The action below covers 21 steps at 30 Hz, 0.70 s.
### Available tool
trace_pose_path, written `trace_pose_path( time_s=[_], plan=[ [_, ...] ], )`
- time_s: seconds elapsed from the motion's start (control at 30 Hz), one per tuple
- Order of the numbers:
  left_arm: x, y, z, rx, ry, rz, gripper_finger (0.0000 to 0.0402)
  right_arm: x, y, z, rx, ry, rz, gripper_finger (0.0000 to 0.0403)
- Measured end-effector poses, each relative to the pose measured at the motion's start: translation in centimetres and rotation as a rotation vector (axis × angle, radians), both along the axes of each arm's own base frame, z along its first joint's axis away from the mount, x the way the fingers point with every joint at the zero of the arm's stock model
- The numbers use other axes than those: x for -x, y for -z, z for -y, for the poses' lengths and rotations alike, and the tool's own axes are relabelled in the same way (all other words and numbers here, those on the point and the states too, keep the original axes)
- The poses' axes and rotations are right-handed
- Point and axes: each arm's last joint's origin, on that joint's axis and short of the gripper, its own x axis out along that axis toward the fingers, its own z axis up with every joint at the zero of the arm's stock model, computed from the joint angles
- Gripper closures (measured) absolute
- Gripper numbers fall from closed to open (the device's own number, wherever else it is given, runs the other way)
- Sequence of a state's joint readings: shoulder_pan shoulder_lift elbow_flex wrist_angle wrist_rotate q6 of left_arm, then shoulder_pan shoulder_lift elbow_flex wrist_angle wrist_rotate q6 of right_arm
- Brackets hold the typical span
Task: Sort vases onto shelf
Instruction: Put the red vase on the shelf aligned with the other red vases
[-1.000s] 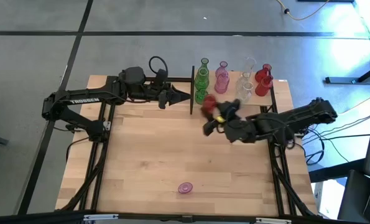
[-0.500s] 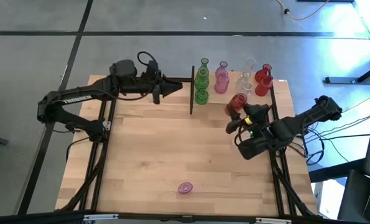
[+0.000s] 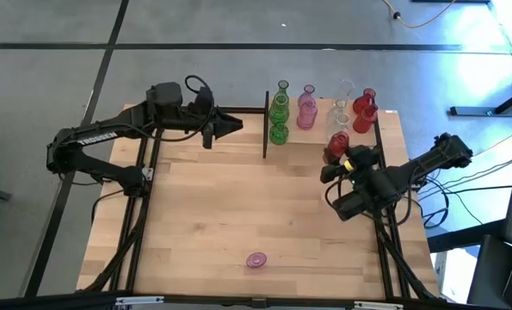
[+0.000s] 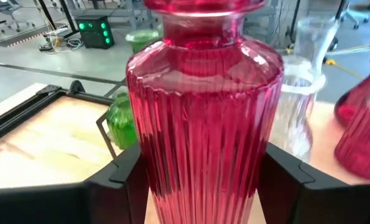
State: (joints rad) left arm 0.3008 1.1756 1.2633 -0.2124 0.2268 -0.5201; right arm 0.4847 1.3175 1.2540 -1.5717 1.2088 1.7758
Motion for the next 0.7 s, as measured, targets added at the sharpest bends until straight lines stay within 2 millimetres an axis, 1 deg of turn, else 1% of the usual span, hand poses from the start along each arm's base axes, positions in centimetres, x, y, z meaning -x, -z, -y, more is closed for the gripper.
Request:
trace_pose_path(
  time_s=[0.17, 0.5, 0.63, 0.7],
  plan=[
    [0.0, 0.0, 0.0, -0.002, -0.003, 0.003, 0.0303, 0.3, 1.0, -0.5, -0.027, 0.004, 0.026, 0.0203],
    [0.0, 0.0, -0.1, 0.022, -0.024, 0.002, 0.0303, 1.0, 4.1, -0.1, -0.068, 0.076, 0.039, 0.0203],
    [0.0, 0.0, -0.1, 0.021, -0.035, 0.002, 0.0303, 1.3, 4.2, 0.0, -0.076, 0.081, 0.047, 0.0203],
    [0.0, 0.0, -0.1, 0.02, -0.048, 0.001, 0.0303, 1.7, 3.7, 0.3, -0.079, 0.068, 0.055, 0.0203]
  ],
)
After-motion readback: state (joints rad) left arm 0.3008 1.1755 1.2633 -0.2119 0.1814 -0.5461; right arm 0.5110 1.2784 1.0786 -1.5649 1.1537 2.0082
